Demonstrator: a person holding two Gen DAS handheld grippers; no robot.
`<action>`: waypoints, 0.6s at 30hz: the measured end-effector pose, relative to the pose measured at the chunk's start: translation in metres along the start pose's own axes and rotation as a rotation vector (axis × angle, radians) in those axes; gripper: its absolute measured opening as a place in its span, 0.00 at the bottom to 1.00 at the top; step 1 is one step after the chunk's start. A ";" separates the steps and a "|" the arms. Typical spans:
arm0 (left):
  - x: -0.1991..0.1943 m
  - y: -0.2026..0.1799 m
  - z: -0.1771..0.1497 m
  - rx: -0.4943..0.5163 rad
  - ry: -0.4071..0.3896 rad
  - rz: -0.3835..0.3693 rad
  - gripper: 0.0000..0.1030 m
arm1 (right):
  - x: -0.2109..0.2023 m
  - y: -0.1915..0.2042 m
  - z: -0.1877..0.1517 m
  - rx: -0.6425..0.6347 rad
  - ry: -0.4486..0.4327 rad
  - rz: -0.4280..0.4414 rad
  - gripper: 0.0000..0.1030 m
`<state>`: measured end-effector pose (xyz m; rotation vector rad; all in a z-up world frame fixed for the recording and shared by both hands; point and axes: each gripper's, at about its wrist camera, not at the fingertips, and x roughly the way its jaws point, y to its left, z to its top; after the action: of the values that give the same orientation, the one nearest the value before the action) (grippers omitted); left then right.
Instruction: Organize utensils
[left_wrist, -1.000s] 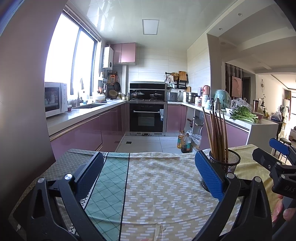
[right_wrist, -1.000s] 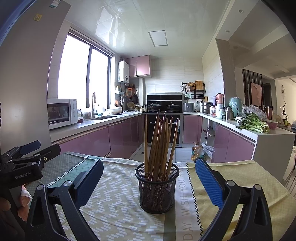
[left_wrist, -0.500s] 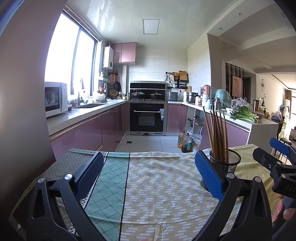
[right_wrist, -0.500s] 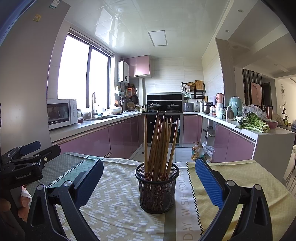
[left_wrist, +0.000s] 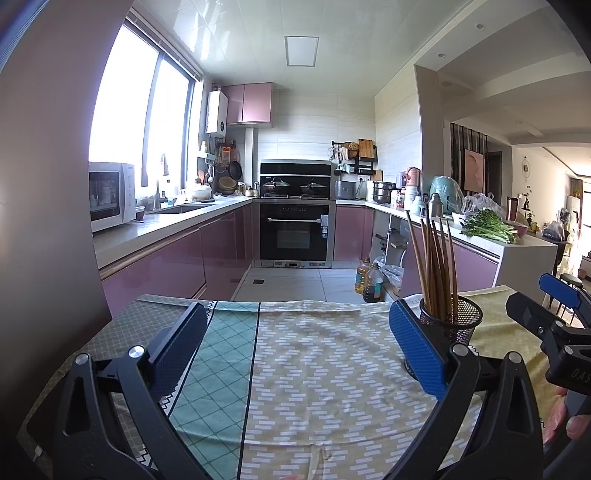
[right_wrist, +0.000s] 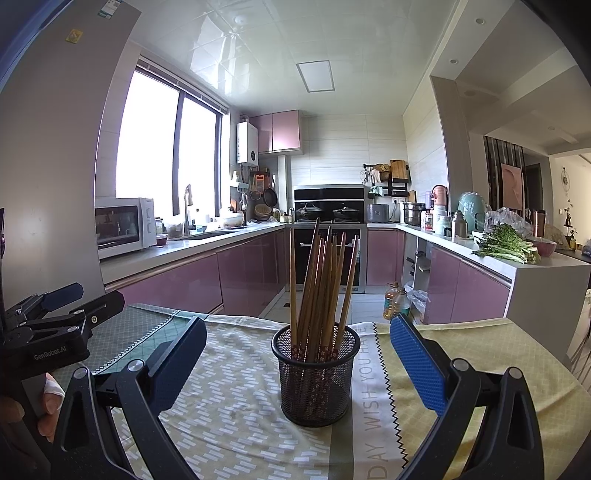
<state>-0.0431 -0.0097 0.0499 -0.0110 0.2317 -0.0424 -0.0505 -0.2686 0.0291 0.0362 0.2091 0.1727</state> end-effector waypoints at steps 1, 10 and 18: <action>0.000 0.001 0.000 0.000 0.000 0.000 0.94 | 0.000 0.000 0.000 0.000 0.001 0.000 0.93; 0.000 -0.001 0.000 0.001 0.000 0.000 0.94 | 0.002 0.001 0.001 0.009 0.001 -0.001 0.94; 0.002 -0.004 0.000 0.003 0.004 0.000 0.94 | 0.002 0.001 0.000 0.009 0.003 0.001 0.93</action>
<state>-0.0409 -0.0137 0.0499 -0.0077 0.2357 -0.0432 -0.0489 -0.2672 0.0283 0.0451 0.2130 0.1730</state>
